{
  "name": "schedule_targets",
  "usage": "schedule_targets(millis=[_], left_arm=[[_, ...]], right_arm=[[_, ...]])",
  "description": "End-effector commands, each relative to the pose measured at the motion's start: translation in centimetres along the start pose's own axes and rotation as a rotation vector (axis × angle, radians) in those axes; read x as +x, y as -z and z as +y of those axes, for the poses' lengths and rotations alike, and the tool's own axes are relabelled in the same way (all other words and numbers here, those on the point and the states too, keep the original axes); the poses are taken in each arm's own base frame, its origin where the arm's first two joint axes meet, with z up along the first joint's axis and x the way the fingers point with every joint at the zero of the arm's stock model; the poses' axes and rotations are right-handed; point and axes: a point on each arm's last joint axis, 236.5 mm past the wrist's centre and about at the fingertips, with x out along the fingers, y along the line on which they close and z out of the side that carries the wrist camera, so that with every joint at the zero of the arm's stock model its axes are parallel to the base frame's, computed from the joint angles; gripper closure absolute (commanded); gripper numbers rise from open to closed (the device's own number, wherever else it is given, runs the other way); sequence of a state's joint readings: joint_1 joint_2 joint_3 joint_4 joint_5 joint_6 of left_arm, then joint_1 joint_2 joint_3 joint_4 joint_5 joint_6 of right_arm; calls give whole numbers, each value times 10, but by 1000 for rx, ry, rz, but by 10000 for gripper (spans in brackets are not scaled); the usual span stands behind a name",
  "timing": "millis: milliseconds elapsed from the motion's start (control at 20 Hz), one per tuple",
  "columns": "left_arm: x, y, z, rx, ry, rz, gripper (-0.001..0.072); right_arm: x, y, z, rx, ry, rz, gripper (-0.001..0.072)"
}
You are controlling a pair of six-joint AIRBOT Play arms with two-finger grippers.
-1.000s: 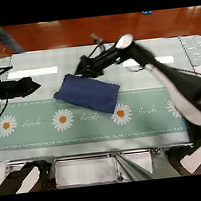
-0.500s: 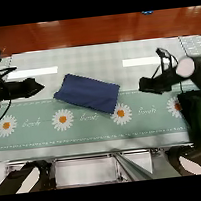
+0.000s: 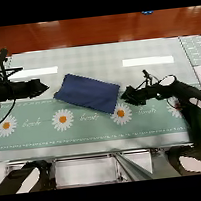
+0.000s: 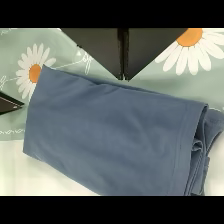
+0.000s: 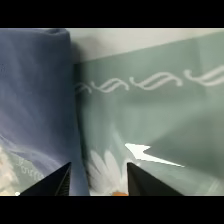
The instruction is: Fold the shirts.
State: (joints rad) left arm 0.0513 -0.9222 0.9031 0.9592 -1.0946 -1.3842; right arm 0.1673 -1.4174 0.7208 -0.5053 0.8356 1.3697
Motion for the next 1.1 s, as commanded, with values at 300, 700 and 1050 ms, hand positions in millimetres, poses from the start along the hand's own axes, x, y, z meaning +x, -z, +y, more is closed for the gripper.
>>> schedule_targets(millis=[300, 700, 1050], left_arm=[[15, 16, 14, -61, -17, 22, 692], [20, 19, 19, -71, -24, 21, 692], [19, 18, 18, -69, -23, 18, 692]], right_arm=[[52, 4, 59, -92, -99, 106, 345], [-39, -47, 184, -559, -9, -16, 686], [-218, -102, 228, -654, 133, -293, 687]])
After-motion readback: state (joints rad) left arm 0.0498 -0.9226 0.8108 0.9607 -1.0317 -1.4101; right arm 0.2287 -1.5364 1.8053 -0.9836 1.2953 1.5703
